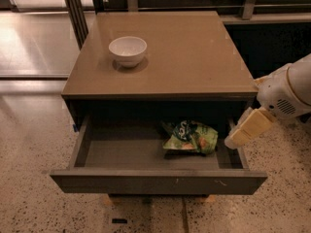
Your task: Pick green rice chip bag from top drawer and place on counter
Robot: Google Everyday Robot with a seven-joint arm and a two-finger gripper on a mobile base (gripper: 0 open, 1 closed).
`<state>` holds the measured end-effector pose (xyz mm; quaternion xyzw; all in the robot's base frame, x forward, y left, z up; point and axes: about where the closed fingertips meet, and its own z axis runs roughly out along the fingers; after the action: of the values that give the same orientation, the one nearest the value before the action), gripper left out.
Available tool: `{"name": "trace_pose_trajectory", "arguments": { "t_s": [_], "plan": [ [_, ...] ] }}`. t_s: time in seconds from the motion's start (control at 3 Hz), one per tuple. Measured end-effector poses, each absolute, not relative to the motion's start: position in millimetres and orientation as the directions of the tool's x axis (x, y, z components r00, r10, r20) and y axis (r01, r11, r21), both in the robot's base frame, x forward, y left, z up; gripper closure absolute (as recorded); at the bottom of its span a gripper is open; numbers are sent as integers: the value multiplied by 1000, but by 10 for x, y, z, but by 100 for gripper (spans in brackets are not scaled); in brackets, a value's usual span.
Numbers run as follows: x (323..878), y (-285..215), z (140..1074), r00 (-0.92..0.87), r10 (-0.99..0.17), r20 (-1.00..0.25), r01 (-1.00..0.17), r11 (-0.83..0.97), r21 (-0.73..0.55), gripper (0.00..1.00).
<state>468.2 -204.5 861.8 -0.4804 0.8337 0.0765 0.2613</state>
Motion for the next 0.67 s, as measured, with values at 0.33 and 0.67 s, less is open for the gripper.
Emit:
{"name": "trace_pose_trajectory", "arguments": {
  "t_s": [0.33,0.67],
  "plan": [
    [4697,-2058,8434,-446,-709,-546,-802,587,-107,0],
    [4803,-1992,8051,-494,-620,-610,-751,658,-60,0]
  ]
}}
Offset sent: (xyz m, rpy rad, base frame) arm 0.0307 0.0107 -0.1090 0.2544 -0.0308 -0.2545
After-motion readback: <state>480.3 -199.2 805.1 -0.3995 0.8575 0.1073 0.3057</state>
